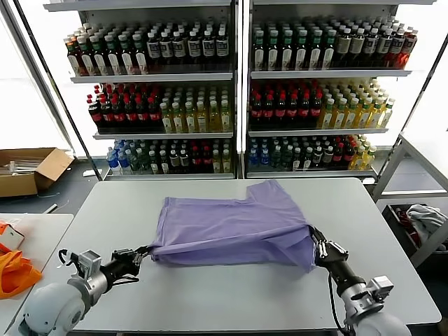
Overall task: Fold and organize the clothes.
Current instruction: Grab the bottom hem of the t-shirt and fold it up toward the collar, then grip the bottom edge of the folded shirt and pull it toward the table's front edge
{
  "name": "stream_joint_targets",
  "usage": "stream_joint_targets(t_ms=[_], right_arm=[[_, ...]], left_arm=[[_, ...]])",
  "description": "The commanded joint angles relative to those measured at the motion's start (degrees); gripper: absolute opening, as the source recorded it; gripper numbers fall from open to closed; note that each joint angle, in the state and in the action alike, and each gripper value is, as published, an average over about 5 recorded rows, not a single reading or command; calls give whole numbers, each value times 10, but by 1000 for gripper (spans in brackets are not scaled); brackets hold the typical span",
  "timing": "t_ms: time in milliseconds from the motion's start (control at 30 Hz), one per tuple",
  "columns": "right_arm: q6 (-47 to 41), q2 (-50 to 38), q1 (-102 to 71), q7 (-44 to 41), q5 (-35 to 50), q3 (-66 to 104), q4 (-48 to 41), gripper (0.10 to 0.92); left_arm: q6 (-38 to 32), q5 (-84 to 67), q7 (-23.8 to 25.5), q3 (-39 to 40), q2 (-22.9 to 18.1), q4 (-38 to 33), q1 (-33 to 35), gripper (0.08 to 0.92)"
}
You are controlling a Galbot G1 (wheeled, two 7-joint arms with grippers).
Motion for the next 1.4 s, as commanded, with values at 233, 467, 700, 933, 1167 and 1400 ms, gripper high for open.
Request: stream_joint_targets(t_ms=[233, 467, 700, 933, 1167, 1400], right_arm=[[-30, 0, 76, 9, -51, -35, -85, 136], [-44, 25, 55, 33, -138, -12, -71, 320], [-53, 27, 16, 46, -147, 30, -22, 528], [-74, 51, -79, 48, -137, 76, 46, 727], [-113, 87, -130, 81, -125, 71, 61, 820], [-140, 103, -105, 106, -111, 43, 45, 814]], left_arm=[[1, -76, -25, 76, -22, 87, -129, 87], [1, -56, -33, 110, -44, 143, -164, 236], [1, -51, -63, 110, -46, 139, -149, 435], [1, -43, -82, 79, -44, 61, -81, 635], [1, -35, -100, 64, -61, 44, -44, 807], [1, -18, -104, 82, -71, 67, -56, 822]])
